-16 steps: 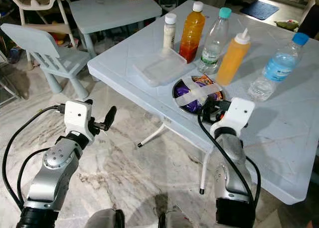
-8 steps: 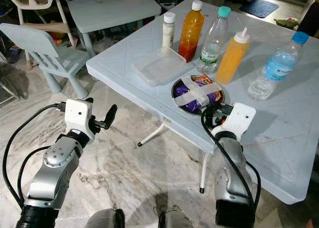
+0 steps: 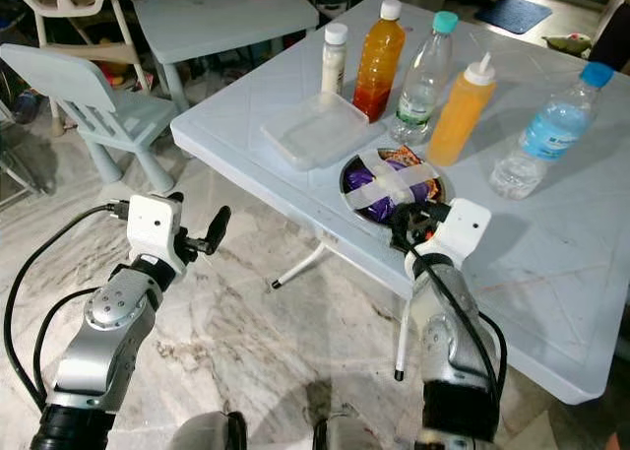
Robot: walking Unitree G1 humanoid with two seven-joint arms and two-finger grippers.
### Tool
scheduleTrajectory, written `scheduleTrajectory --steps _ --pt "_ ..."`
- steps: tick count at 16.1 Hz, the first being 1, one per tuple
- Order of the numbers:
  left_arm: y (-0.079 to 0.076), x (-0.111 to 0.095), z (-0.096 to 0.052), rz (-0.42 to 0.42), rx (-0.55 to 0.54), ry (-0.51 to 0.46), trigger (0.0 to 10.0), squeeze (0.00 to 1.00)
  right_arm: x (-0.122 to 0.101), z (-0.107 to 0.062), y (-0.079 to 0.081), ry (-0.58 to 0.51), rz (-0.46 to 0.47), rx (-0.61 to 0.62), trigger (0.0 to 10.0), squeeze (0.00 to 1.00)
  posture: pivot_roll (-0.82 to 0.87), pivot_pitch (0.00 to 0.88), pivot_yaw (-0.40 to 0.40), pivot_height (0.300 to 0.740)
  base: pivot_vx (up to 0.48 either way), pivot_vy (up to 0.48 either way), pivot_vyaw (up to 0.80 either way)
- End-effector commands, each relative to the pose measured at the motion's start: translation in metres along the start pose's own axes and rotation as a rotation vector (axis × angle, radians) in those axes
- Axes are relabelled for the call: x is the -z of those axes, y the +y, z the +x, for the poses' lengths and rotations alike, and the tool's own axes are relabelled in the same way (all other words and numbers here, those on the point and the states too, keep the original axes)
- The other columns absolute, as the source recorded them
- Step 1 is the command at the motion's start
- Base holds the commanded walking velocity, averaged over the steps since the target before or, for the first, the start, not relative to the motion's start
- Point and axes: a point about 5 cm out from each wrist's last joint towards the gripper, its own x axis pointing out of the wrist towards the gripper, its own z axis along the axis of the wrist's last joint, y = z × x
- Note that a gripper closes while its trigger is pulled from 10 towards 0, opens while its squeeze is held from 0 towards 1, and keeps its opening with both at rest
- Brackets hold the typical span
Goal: Restocking fridge
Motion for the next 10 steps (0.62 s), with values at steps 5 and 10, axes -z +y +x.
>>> scheduleTrajectory --steps 5,10 --pt "0.000 -0.002 0.000 0.015 0.019 0.000 10.0 0.00 -0.001 0.007 -0.013 0.075 0.083 0.080 0.0 0.00 -0.02 0.107 0.012 0.740 0.000 0.000 0.00" --pt "0.000 -0.002 0.000 0.015 0.018 0.001 10.0 0.00 -0.023 0.007 -0.011 -0.023 0.082 0.054 3.1 0.00 -0.02 0.110 0.013 0.740 0.000 0.000 0.00"
